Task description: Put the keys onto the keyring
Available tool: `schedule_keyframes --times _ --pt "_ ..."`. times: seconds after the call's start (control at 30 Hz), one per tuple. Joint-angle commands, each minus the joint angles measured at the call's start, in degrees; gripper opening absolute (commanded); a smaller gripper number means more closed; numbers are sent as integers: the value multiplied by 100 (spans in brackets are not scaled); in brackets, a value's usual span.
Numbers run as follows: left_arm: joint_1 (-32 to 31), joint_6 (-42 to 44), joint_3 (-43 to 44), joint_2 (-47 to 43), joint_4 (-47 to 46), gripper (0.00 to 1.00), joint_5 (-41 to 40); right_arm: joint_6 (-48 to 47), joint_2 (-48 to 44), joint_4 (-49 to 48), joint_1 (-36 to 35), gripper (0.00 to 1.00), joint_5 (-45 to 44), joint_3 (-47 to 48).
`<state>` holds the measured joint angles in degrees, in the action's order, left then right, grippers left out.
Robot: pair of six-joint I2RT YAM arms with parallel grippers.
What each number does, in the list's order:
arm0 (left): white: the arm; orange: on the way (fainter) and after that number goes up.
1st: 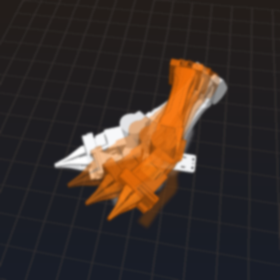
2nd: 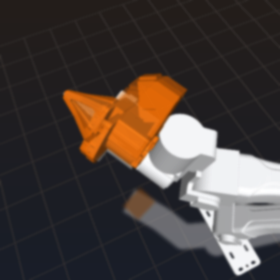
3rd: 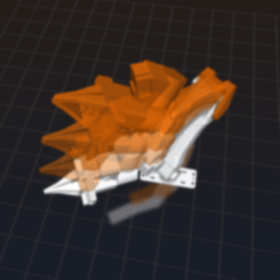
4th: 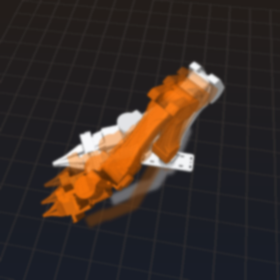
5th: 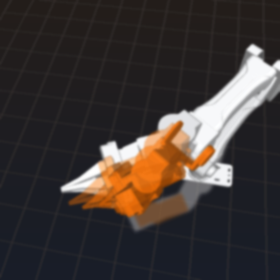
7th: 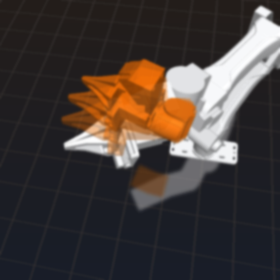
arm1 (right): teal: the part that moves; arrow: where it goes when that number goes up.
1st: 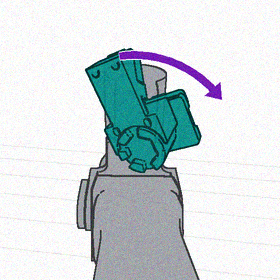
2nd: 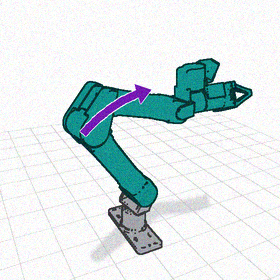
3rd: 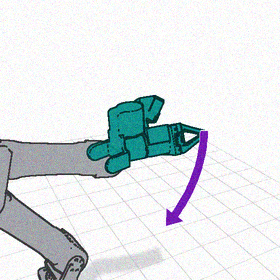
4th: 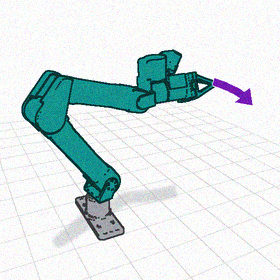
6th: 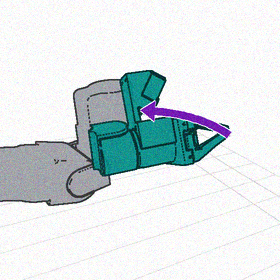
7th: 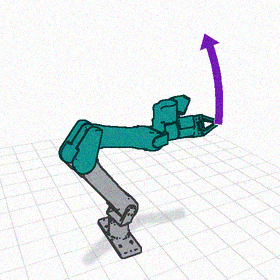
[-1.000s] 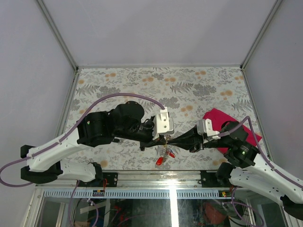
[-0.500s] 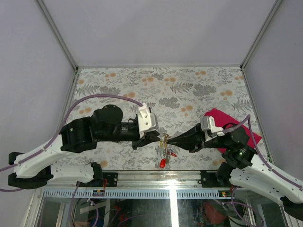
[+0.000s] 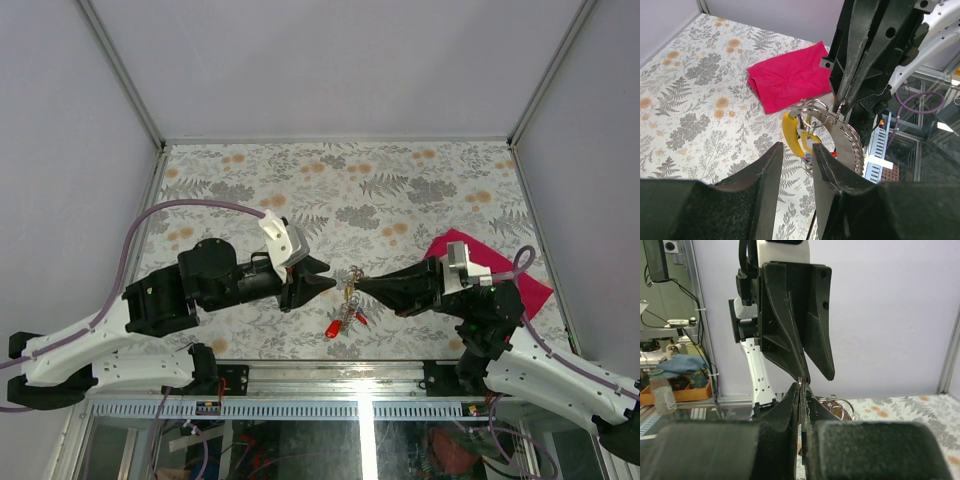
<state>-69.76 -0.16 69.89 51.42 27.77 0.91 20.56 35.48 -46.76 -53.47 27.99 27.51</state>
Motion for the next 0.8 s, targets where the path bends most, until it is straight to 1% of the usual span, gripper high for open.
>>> schedule_keyframes --times 0.0,0.07,0.17,0.37,0.53,0.67,0.77 --pt "-19 -184 -134 -150 -729 32 -257 -670 -63 -1413 -6 0 -85 14" --pt "-14 -199 -189 -171 -727 32 -263 -1172 -87 -1379 -5 0 163 45" --pt "-16 -246 -307 -264 -765 32 -284 -1887 -74 -491 -14 1 590 430" --pt "-19 -332 -547 -445 -929 32 -190 -3105 -75 379 -6 2 1074 788" --pt "-20 -207 -631 -518 -1108 31 264 -4127 -149 1152 -8 2 1477 1051" --pt "-19 -103 -732 -572 -1330 31 663 -4470 -167 1608 -6 2 1837 1231" --pt "-15 -6 -844 -648 -1580 31 1066 -4277 -88 1648 -7 2 2006 1314"
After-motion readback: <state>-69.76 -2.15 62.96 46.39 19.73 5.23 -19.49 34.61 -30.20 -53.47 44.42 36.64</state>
